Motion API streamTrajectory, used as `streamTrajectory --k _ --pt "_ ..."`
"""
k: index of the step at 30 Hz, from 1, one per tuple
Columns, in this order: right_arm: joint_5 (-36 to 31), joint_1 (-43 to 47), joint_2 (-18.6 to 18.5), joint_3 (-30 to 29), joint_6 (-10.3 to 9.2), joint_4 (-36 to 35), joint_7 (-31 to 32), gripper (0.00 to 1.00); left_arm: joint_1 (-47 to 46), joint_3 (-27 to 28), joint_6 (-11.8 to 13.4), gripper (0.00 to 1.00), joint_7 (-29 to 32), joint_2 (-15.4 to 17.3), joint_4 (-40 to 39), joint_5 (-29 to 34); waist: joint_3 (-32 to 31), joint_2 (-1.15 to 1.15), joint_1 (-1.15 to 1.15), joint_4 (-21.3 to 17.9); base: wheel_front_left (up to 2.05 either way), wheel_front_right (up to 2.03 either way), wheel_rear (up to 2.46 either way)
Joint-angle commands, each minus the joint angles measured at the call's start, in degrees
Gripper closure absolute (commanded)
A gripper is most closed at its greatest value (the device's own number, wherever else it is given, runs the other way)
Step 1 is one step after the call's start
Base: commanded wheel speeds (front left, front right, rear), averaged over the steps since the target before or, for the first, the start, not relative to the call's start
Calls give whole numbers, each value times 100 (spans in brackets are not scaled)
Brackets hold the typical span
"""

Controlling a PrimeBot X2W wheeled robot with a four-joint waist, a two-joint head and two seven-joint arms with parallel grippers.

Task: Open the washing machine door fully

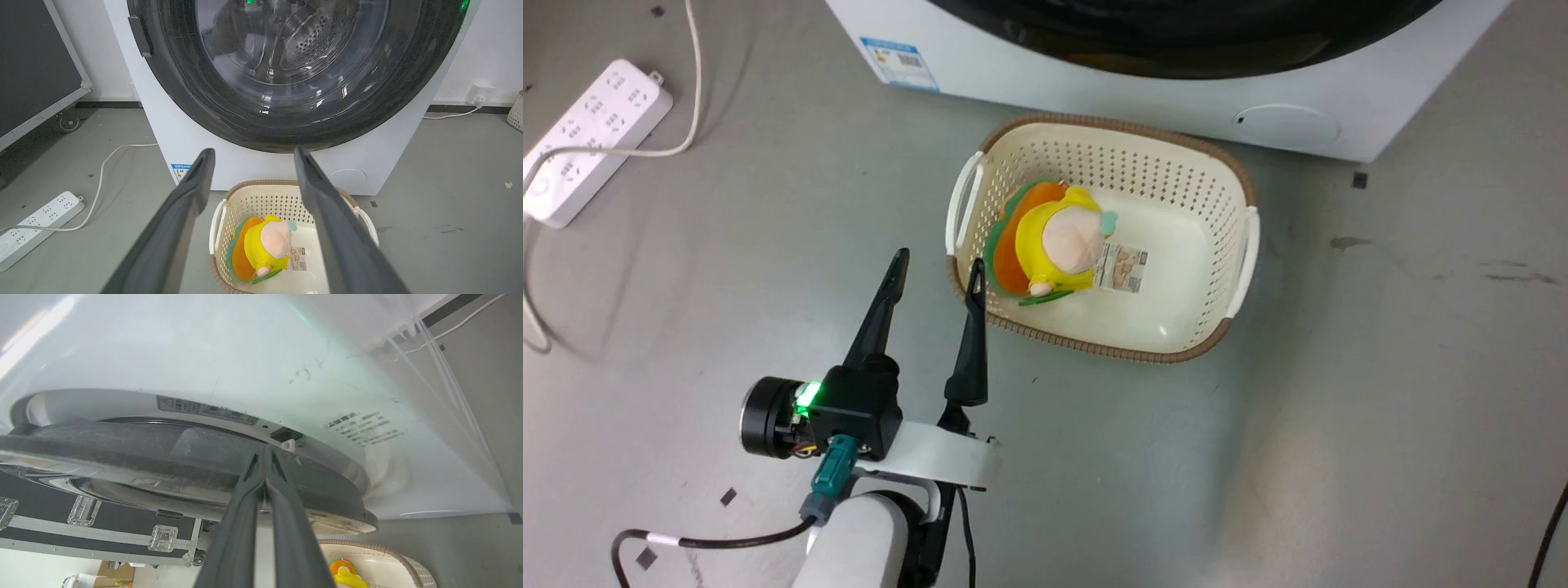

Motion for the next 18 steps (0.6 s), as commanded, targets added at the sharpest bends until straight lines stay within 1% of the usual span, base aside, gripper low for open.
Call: streamTrajectory --k 1,10,14,17,18 --pt "125 -397 -106 -150 -2 342 192 100 -130 -80 52 0 -75 5 -32 -53 93 0 0 76 0 0 0" --pt "261 -1493 -447 -603 -3 1536 779 100 -254 -247 145 0 -183 5 -56 -127 357 0 0 258 0 0 0" --pt "368 -1909 -502 -757 -3 1927 1080 100 -321 -317 190 0 -231 6 -62 -162 483 0 0 302 0 0 0" --pt "410 -2033 -521 -805 -3 2086 1242 100 -364 -366 213 0 -255 6 -50 -183 514 0 0 322 0 0 0" --pt "465 -2105 -575 -870 -3 2296 1406 100 -406 -395 240 0 -291 6 -20 -202 496 0 0 343 0 0 0"
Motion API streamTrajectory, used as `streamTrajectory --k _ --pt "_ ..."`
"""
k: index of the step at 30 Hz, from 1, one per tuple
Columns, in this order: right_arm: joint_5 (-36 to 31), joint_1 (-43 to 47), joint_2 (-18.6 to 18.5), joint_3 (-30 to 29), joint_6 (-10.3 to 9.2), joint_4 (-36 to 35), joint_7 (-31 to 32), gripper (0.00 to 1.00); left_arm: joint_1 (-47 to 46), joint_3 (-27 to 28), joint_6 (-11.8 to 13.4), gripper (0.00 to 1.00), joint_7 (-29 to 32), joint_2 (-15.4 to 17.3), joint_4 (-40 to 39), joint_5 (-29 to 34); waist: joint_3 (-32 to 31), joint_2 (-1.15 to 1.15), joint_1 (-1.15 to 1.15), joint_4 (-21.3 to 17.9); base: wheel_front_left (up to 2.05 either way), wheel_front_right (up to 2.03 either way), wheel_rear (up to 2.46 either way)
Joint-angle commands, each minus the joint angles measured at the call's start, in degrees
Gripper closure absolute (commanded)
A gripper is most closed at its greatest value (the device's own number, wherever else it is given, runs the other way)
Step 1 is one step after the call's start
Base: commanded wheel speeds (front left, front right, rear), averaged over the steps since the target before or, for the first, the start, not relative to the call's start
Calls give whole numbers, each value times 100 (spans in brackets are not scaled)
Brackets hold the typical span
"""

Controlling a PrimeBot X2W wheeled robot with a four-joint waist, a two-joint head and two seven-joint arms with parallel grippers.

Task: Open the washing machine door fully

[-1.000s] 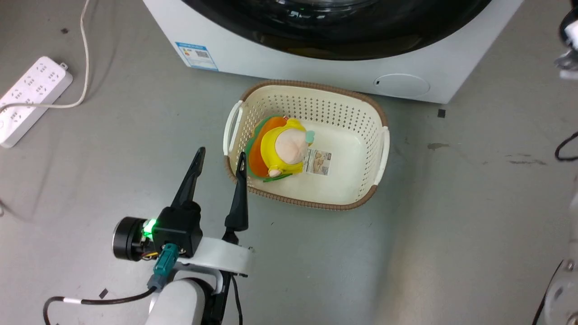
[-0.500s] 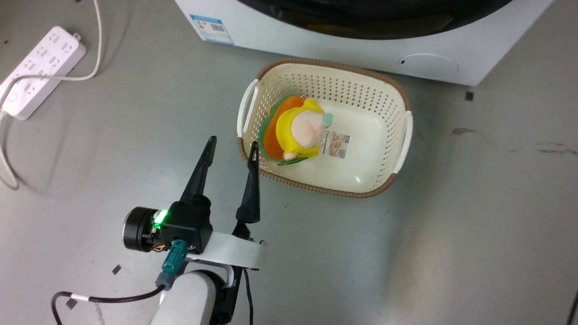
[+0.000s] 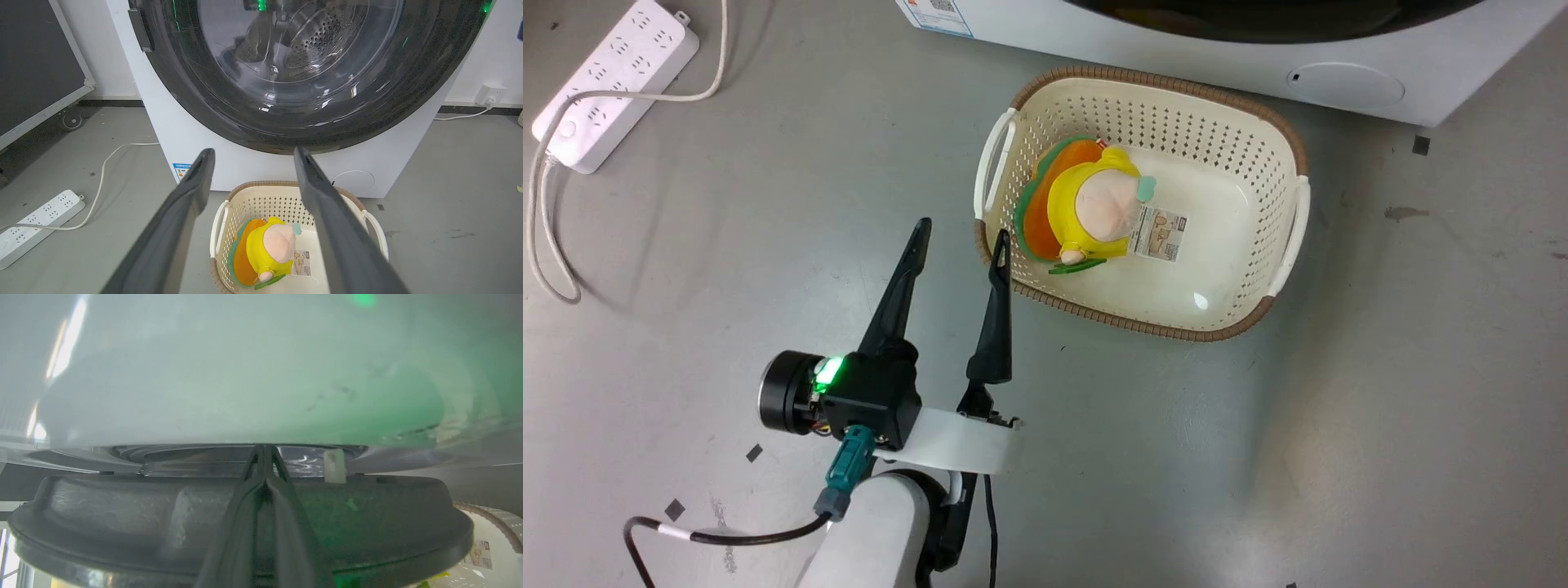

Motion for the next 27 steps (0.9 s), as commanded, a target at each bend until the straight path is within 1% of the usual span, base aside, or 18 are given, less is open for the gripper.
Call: streamTrajectory --k 1,4,8,12,18,19,21,23,27 --pt "154 -98 6 -71 6 402 341 100 -106 -18 53 0 -98 6 35 -16 -122 0 0 -24 0 0 0" --pt "226 -2 32 -91 6 485 483 100 -93 -14 59 0 -122 6 52 -13 -222 0 0 -54 0 0 0" --pt "315 592 224 -39 6 320 685 100 47 36 36 0 -124 6 128 -4 -588 0 0 -165 0 0 0" --pt "413 1306 564 90 6 10 990 100 260 87 -28 0 -124 6 380 -46 -987 0 0 -264 0 0 0" --pt "663 2395 1150 293 6 -666 1518 100 564 194 -141 0 -124 6 647 45 -1531 0 0 -393 0 0 0" --pt "837 2904 1325 452 6 -1030 1856 100 702 226 -192 0 -124 6 698 79 -1741 0 0 -408 0 0 0" --pt "984 3224 1373 599 6 -1280 2070 100 772 244 -221 0 -124 6 706 94 -1830 0 0 -407 0 0 0" --pt "1354 3476 1384 899 6 -1407 2310 100 827 231 -251 0 -124 6 715 104 -1905 0 0 -374 0 0 0" --pt "2397 3969 1387 1824 6 -1633 2403 100 943 171 -299 0 -124 6 732 97 -2027 0 0 -310 0 0 0"
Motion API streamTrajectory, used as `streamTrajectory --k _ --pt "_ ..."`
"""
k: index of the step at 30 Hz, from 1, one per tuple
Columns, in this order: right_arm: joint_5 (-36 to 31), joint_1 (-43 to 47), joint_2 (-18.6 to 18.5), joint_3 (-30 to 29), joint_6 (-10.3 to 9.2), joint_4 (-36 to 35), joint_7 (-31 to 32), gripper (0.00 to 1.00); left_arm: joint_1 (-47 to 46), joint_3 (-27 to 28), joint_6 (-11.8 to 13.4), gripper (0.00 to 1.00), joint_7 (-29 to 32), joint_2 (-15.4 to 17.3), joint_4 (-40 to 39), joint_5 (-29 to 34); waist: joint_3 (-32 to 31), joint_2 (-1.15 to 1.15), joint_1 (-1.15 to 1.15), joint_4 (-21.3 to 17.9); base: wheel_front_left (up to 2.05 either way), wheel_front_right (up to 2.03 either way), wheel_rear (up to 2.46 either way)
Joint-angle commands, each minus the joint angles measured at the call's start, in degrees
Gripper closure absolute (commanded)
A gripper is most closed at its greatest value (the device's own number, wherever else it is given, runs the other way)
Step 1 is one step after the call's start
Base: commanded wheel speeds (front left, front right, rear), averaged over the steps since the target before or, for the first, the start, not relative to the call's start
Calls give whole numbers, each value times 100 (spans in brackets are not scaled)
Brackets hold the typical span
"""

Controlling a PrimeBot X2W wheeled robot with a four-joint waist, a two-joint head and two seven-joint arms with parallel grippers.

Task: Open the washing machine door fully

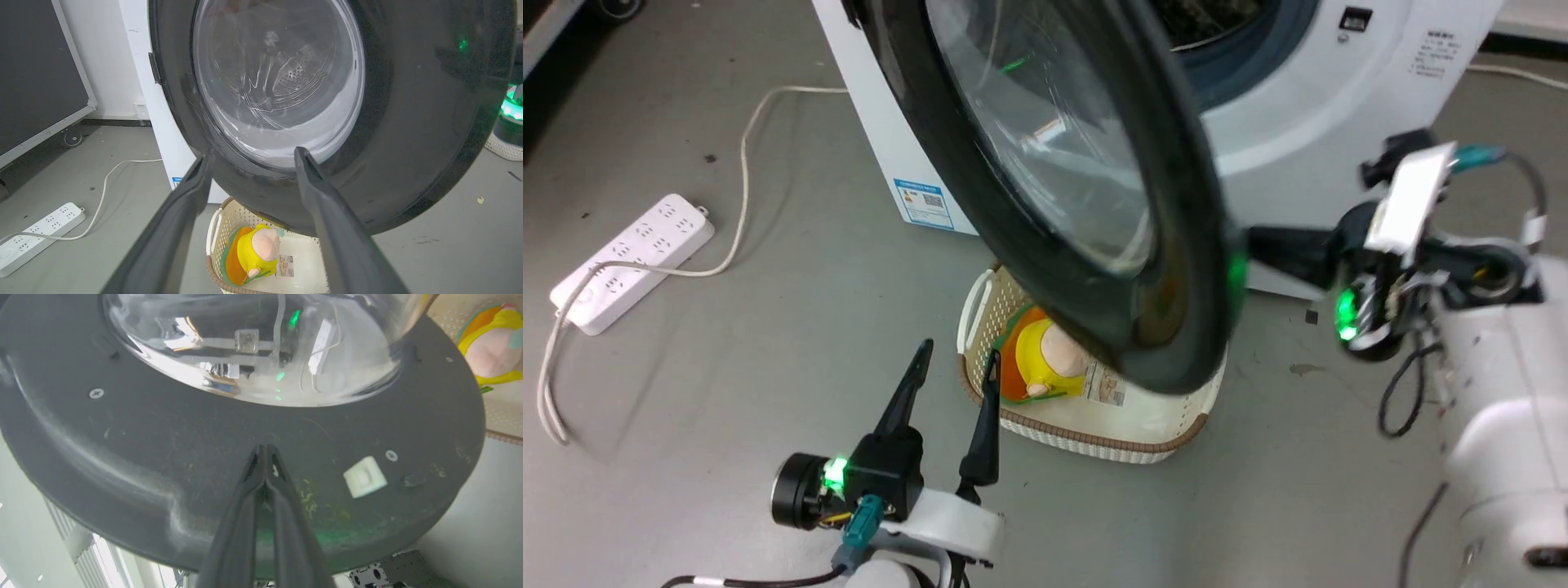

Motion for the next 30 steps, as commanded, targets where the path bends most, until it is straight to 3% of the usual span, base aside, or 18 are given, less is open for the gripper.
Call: streamTrajectory --k 1,6,10,18,19,20,25,30 --pt "411 286 51 368 6 -105 -22 100 118 -26 -32 0 -32 8 26 -10 -69 0 1 49 0 0 0" --pt "1649 922 52 1783 6 -579 -434 100 248 -102 -58 0 -32 8 61 -64 -152 0 1 136 0 0 0" --pt "2228 1280 52 2725 6 -912 -940 100 316 -146 -42 0 -32 8 65 -166 -190 0 1 199 0 0 0" --pt "2580 1424 53 3338 6 -1113 -1672 100 416 61 -22 0 -32 8 87 -168 -318 0 1 153 0 0 0" --pt "2541 1431 38 3326 6 -1176 -1761 65 435 94 -28 0 -32 8 78 -161 -351 0 1 126 0 0 0" --pt "2506 1459 3 3301 6 -1239 -1851 0 455 124 -42 0 -32 8 76 -159 -396 0 1 96 0 0 0" --pt "1985 1760 -404 3096 6 -2032 -2783 0 537 351 -99 0 -32 13 49 -146 -620 0 1 -127 0 0 0" --pt "530 2328 -1105 3095 6 -3409 -4456 0 582 586 -160 0 -32 22 10 -132 -767 0 1 -443 0 0 0"
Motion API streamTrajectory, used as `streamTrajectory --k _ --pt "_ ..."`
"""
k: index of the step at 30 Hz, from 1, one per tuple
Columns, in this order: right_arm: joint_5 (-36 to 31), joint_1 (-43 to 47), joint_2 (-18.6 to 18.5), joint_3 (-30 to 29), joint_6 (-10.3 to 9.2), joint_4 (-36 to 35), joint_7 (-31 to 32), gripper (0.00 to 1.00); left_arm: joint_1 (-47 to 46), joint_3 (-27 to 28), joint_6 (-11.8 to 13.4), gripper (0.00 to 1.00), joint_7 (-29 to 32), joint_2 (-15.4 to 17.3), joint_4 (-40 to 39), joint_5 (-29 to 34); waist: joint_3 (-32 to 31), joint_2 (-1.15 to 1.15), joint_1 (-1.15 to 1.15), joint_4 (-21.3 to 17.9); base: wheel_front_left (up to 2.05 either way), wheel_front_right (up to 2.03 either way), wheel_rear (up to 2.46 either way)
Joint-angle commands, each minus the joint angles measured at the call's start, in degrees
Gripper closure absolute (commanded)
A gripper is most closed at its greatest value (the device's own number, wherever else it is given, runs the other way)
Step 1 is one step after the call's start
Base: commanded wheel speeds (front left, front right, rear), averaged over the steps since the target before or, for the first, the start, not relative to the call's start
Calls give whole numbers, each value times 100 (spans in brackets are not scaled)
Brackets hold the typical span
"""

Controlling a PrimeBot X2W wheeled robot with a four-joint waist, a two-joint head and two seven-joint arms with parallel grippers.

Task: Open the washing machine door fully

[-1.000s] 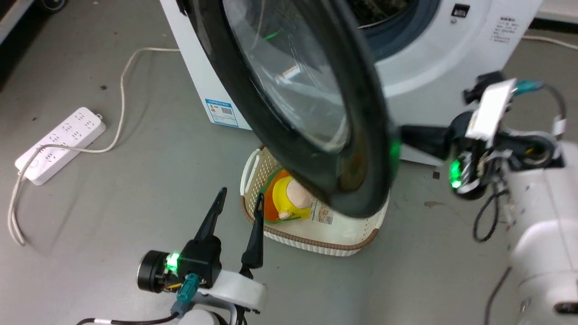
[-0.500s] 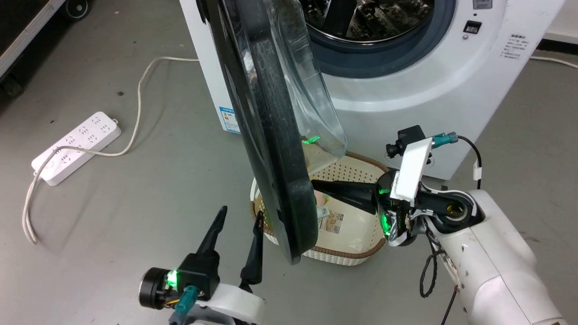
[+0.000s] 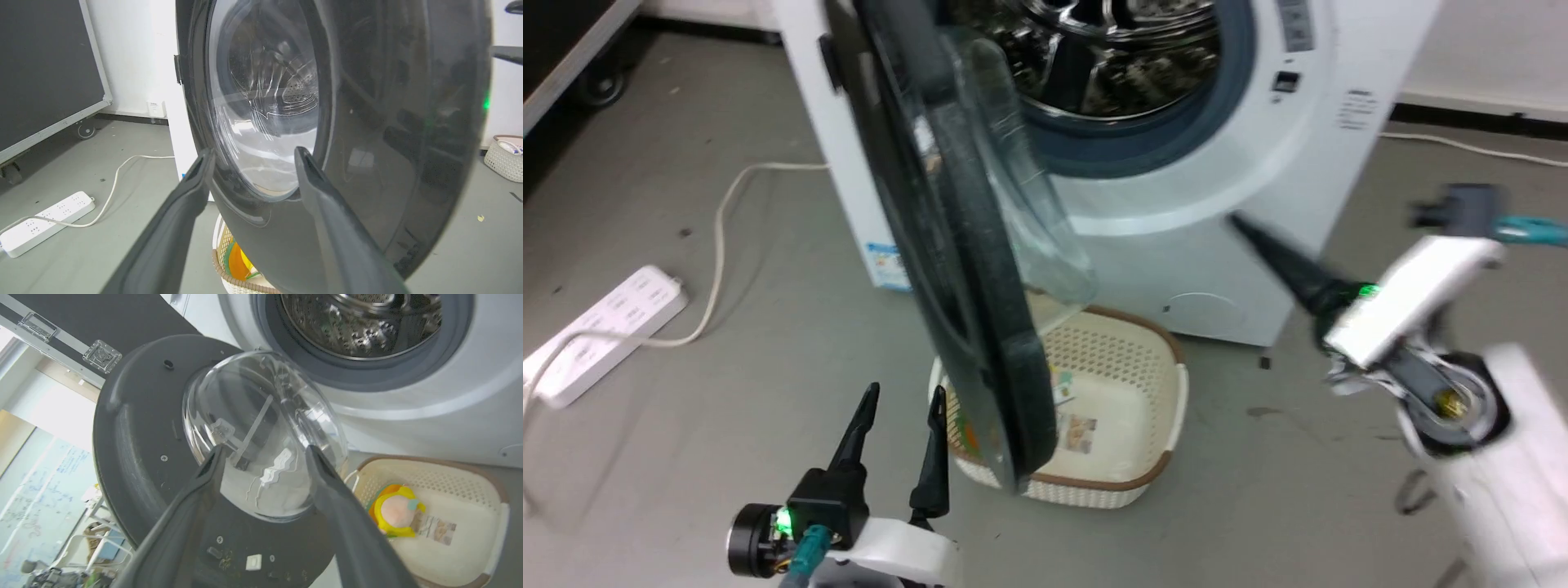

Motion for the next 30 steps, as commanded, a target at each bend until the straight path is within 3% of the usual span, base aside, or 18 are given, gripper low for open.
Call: streamTrajectory --k 1,5,9,13,15,19,20,21,30 --pt "-556 335 -263 -16 6 -429 -664 0 54 84 -39 0 -32 21 -28 58 -142 0 0 -226 0 0 0" --pt "-2064 902 -798 93 6 -1090 -2069 0 133 319 -54 0 -32 28 -75 32 -266 0 0 -488 0 0 0" --pt "-3437 1555 -952 -173 6 -1252 -3046 0 255 503 -92 0 -32 32 -128 34 -380 0 0 -689 0 0 0" --pt "-4660 2219 -607 -764 6 -1336 -3473 0 415 633 -134 0 -32 40 -184 64 -466 0 0 -855 0 0 0" --pt "-4899 2397 -457 -908 6 -1374 -3512 0 458 660 -133 0 -32 39 -170 69 -487 0 0 -880 0 0 0" --pt "-6066 3223 247 -1466 6 -1632 -3709 0 587 679 -228 0 -32 31 -49 -5 -537 0 0 -946 0 0 0" --pt "-6066 3223 247 -1466 6 -1632 -3709 0 587 679 -228 0 -32 31 -49 -5 -537 0 0 -946 0 0 0" --pt "-6367 3463 530 -1596 6 -1730 -3762 0 617 672 -261 0 -32 29 -28 -6 -541 0 0 -959 0 0 0" --pt "-7072 3923 926 -1567 6 -1800 -3852 0 638 569 -389 0 -32 23 158 33 -551 0 0 -935 0 0 0"
